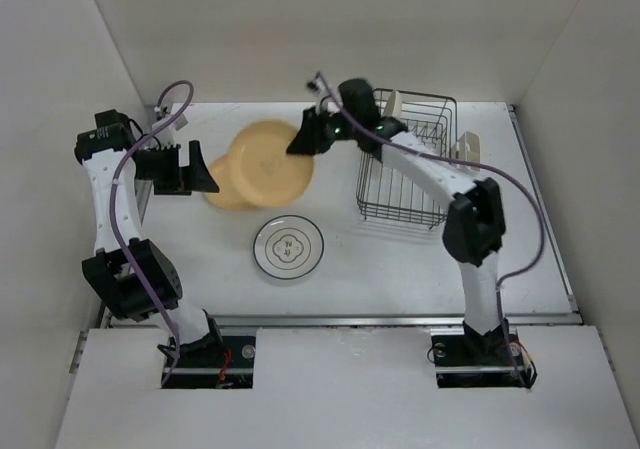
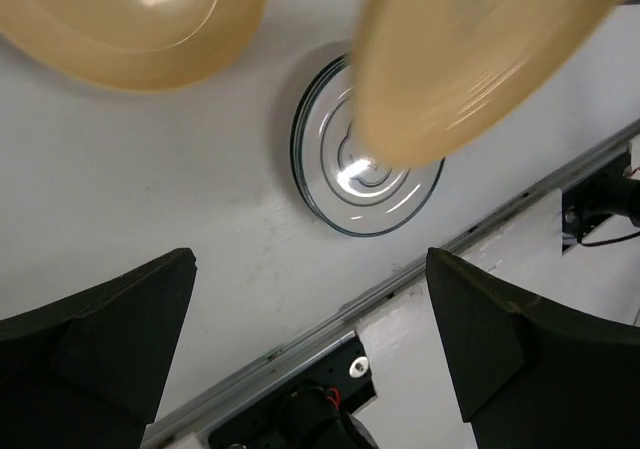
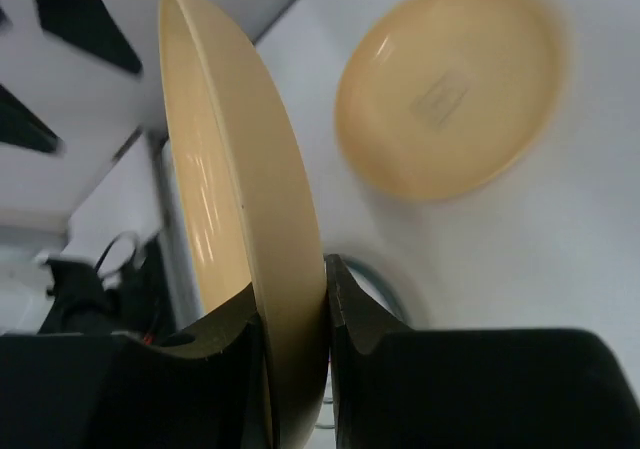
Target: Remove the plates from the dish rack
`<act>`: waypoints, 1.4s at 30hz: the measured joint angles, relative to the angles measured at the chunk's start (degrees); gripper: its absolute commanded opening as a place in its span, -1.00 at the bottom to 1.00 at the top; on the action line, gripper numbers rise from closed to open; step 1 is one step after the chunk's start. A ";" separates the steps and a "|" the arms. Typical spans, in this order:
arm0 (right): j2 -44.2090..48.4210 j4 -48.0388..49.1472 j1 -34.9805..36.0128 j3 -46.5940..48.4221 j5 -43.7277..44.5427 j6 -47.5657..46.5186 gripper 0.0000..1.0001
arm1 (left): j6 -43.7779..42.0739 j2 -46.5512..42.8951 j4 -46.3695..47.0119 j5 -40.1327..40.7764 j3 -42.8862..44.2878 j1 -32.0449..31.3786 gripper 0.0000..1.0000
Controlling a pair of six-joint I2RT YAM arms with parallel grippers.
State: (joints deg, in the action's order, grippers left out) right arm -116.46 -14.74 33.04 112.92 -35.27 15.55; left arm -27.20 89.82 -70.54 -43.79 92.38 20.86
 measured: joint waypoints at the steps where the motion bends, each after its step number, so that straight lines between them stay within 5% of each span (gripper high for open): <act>1: -3.61 0.17 1.14 -0.87 -4.44 1.49 -1.00 | 0.00 -0.42 0.20 -1.14 0.00 -0.39 1.00; 5: -12.55 0.22 5.18 -3.26 -14.53 5.95 -1.00 | 0.50 -1.33 2.25 -2.62 -0.96 -2.43 0.77; 11: -11.56 5.09 8.24 -3.61 -22.67 10.16 -1.00 | 0.90 -0.96 4.28 0.94 -5.01 -4.76 0.45; 14: -10.64 6.51 7.87 -3.54 -23.41 11.28 -1.00 | 0.85 -0.33 4.22 0.55 -5.40 -5.44 -0.01; 18: -10.78 6.12 7.89 -3.52 -22.23 12.17 -1.00 | 0.00 -0.37 3.06 -0.17 -5.40 -8.11 -0.98; 19: -10.78 5.62 7.89 -3.52 -21.86 12.22 -1.00 | -1.05 -0.42 2.73 0.00 -5.38 -8.72 -1.00; 21: -10.88 5.57 7.52 -3.48 -21.97 12.41 -0.74 | -1.55 -0.57 2.27 0.07 -5.38 -9.16 -1.00; 22: -10.88 5.20 7.52 -3.26 -21.46 12.37 -0.41 | -1.22 -0.57 2.80 0.52 -5.38 -9.25 -1.00; 23: -10.88 4.61 7.58 -2.82 -20.37 12.39 0.16 | -0.39 -0.57 3.43 1.05 -5.40 -9.27 -1.00; 26: -10.88 2.58 7.82 -0.59 -13.16 13.05 0.56 | 3.76 -0.50 5.68 5.86 -5.44 -9.51 -1.00; 30: -9.14 -2.19 7.80 2.01 5.31 13.20 0.66 | 11.13 3.69 8.59 12.55 -1.86 -7.72 -1.00; 35: -1.97 -7.10 6.19 1.44 24.76 13.16 0.66 | 19.08 19.17 13.22 16.70 12.00 -4.98 -1.00; 36: 0.50 -7.45 5.57 1.44 27.04 13.00 0.66 | 19.98 22.29 14.12 17.51 14.27 -5.07 -0.89; 37: 2.21 -7.69 5.27 1.42 29.07 12.85 0.66 | 20.48 25.20 14.67 18.56 16.06 -5.51 -0.53; 41: 10.45 -8.24 4.96 -0.37 37.40 12.13 0.72 | 20.57 33.90 14.53 23.41 18.69 -8.39 0.33; 42: 12.13 -9.07 4.96 -0.55 39.74 11.91 0.72 | 20.57 35.04 14.21 25.35 18.16 -9.05 0.40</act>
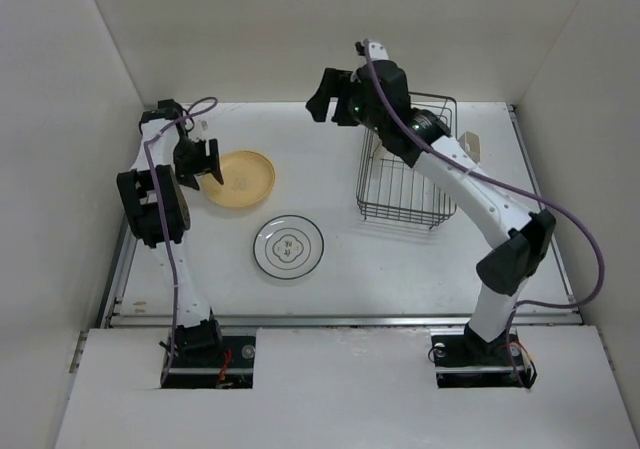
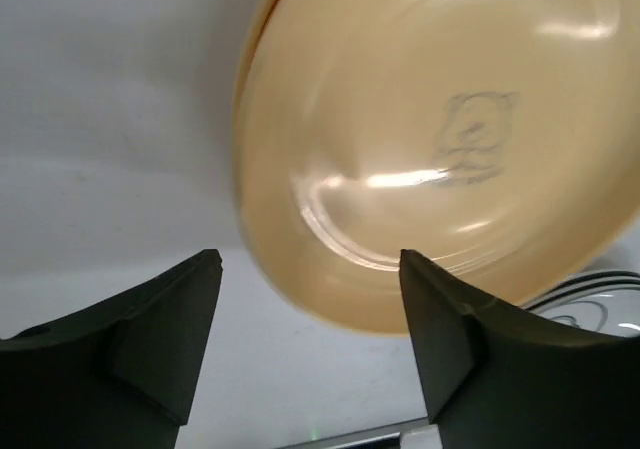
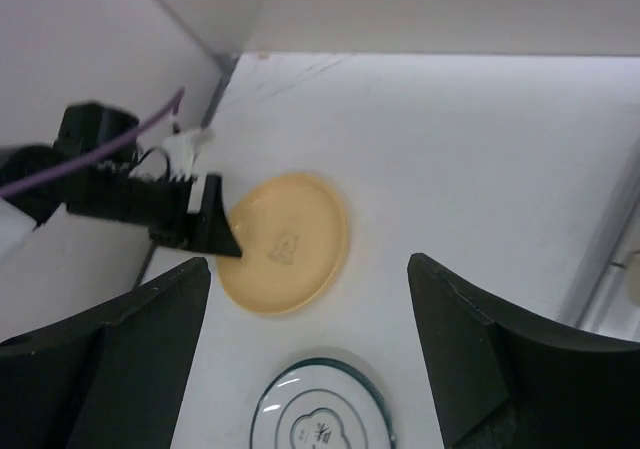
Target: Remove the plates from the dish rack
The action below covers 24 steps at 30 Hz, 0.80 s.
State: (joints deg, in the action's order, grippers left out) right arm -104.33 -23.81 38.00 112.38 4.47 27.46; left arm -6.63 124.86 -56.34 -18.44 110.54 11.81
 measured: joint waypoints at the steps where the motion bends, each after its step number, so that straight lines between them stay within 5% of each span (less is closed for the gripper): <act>1: 1.40 -0.79 -0.07 0.04 2.78 -0.15 0.72 | 0.11 0.63 -0.22 1.55 -0.76 -0.63 0.44; 9: 0.70 -11.69 -3.74 5.20 24.63 -0.20 0.78 | -0.79 -3.41 0.42 11.19 -9.29 -1.55 0.60; 18: -17.44 -19.96 -12.83 16.33 29.86 -0.17 0.78 | -1.66 -23.50 0.57 15.26 -16.31 0.24 0.71; 22: -24.94 -21.29 -15.06 19.61 28.17 -0.24 0.33 | -2.82 -30.47 0.26 16.76 -19.80 1.31 0.73; 24: -27.02 -22.03 -15.63 19.61 27.52 -0.50 -0.35 | -3.28 -32.28 -0.26 17.40 -21.88 1.75 0.73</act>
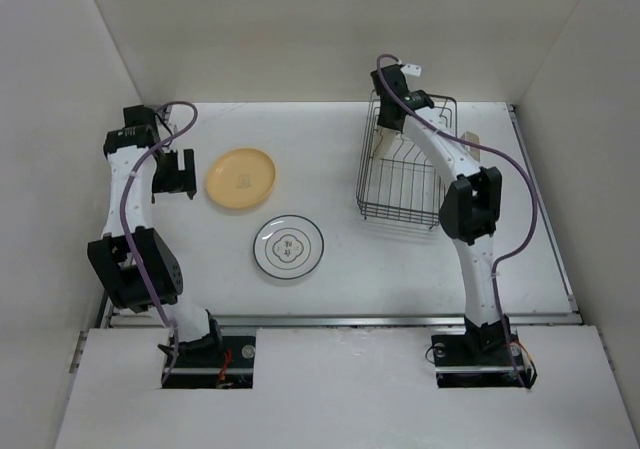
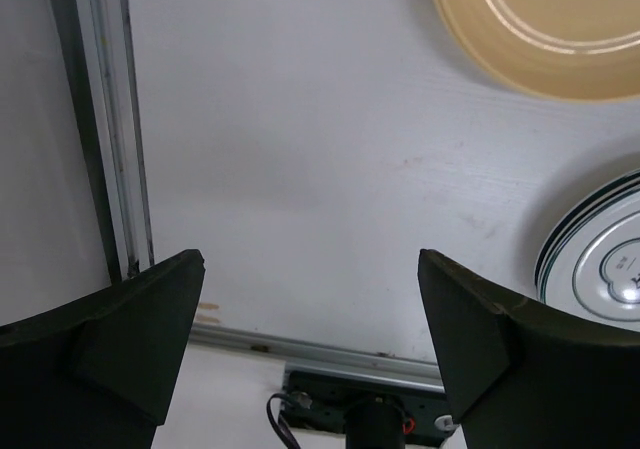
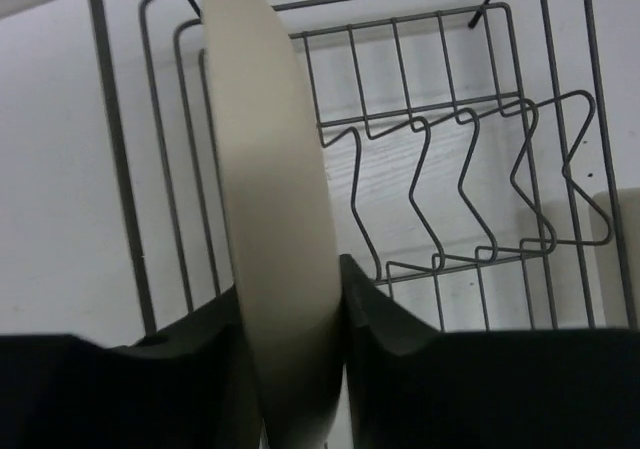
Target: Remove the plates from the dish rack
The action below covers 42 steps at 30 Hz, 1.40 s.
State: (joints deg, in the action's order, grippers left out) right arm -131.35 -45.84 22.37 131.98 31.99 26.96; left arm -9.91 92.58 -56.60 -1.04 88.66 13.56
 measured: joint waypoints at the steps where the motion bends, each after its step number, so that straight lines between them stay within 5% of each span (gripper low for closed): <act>1: -0.66 -0.26 -0.22 0.00 -0.13 0.07 -0.59 | -0.17 -0.57 -0.24 0.28 -1.03 0.09 0.75; 2: -1.03 -0.68 -0.24 0.00 0.17 -0.11 -0.97 | -0.35 -0.83 -0.61 0.39 -1.73 0.15 0.75; 3: -1.07 -1.70 -0.26 0.00 1.16 -0.15 -1.00 | -0.46 -0.90 -0.94 0.37 -2.23 0.15 0.75; 11: 6.45 -0.61 2.80 -2.03 11.04 -8.02 -1.00 | -2.34 -2.38 -2.34 -3.23 -2.89 0.15 0.94; 18: 21.03 9.14 7.74 -6.16 25.42 -18.47 -1.00 | -6.99 -4.35 -4.68 -15.32 -2.16 0.17 1.00; 21: 25.88 10.36 7.10 -8.17 13.60 -19.58 -1.00 | -10.29 -4.87 -6.49 -23.02 -0.94 0.17 1.00; 28: 21.38 22.95 7.63 -15.72 -55.47 -14.88 -1.00 | -15.26 -6.71 -8.92 -39.41 3.80 0.13 1.00; 31: 11.78 29.31 11.63 -16.76 -75.67 -9.11 -1.00 | -15.45 -7.39 -8.81 -42.71 4.33 0.13 1.00; 35: 3.32 31.43 17.03 -18.03 -89.00 -4.76 -1.00 | -14.73 -7.37 -7.85 -42.93 4.24 0.09 1.00; 39: 3.17 34.07 20.24 -18.93 -95.62 -2.67 -1.00 | -14.43 -7.17 -6.69 -41.38 3.08 0.07 0.62; 42: 3.91 35.50 20.33 -18.93 -96.10 -1.53 -1.00 | -15.93 -6.80 -8.90 -42.75 2.73 0.00 0.54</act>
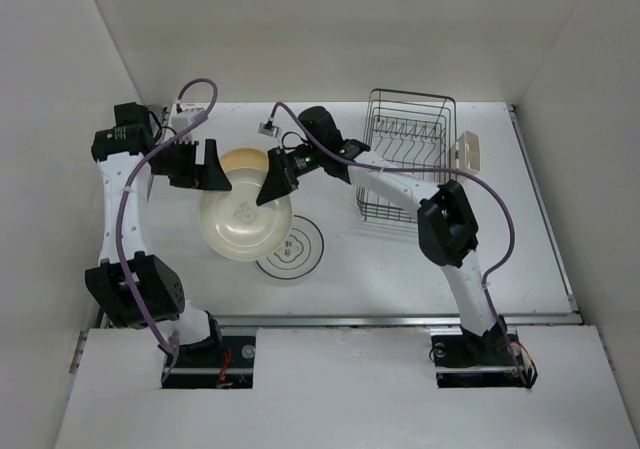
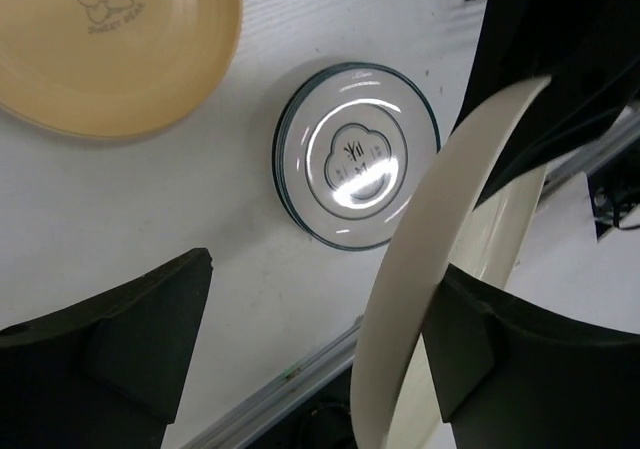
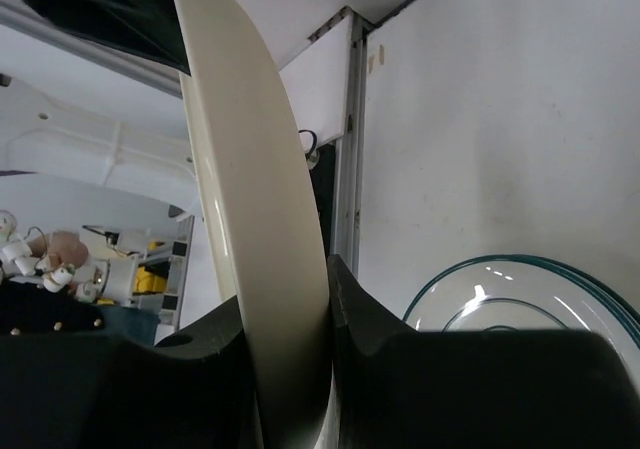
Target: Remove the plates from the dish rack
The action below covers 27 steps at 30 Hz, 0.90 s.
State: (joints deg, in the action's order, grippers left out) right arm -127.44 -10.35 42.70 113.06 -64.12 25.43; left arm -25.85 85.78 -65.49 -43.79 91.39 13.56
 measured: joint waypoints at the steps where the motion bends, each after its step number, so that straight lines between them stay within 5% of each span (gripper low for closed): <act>1: 0.00 0.61 -0.28 0.00 -0.48 0.11 -1.00 | -1.11 0.20 -0.94 -0.39 0.00 -0.04 0.50; 4: 0.04 1.92 -0.94 0.02 -1.22 0.28 -1.00 | -5.60 1.75 -5.46 -2.23 0.17 0.04 0.17; 5: 0.04 1.92 -1.09 0.02 -1.03 0.28 -1.00 | -7.02 2.64 -6.71 -3.17 0.52 0.04 -0.39; 7: 0.04 1.75 -1.18 0.02 1.42 0.48 -1.00 | -9.49 4.98 -9.14 -6.05 1.75 -0.13 -0.99; 8: 0.02 1.31 -1.16 0.02 2.93 0.50 -0.97 | -11.21 6.05 -10.01 -6.73 2.60 -0.48 -1.00; 10: -0.07 0.85 -1.46 0.09 3.52 0.76 0.03 | -13.18 7.58 -10.97 -7.98 3.52 -0.52 -1.00; 12: -0.07 0.00 -1.88 0.96 6.01 1.09 0.63 | -11.10 8.87 -10.80 -6.91 3.89 -0.59 -1.00; 13: -0.07 -0.76 -1.95 1.81 8.02 1.20 0.76 | -8.81 9.57 -10.16 -5.53 3.89 -0.35 -1.00; 18: 2.67 -5.03 -4.04 2.49 24.59 1.14 0.79 | 4.76 12.68 -1.16 0.55 4.44 0.85 -1.00; 23: 11.65 -7.28 -9.18 -2.34 35.04 0.61 0.79 | 14.32 26.40 6.12 4.50 14.64 1.16 -1.00; 24: 13.27 -7.39 -9.99 -2.58 36.33 0.26 0.79 | 15.43 29.94 7.08 5.57 17.20 1.14 -0.91; 27: 17.68 -7.39 -10.75 -3.63 39.32 -0.68 0.79 | 16.94 38.91 9.05 9.53 22.03 0.39 0.11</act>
State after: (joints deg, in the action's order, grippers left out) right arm -109.75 -17.74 31.94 109.43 -24.80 24.75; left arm -8.91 124.68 -56.45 -34.26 113.43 13.96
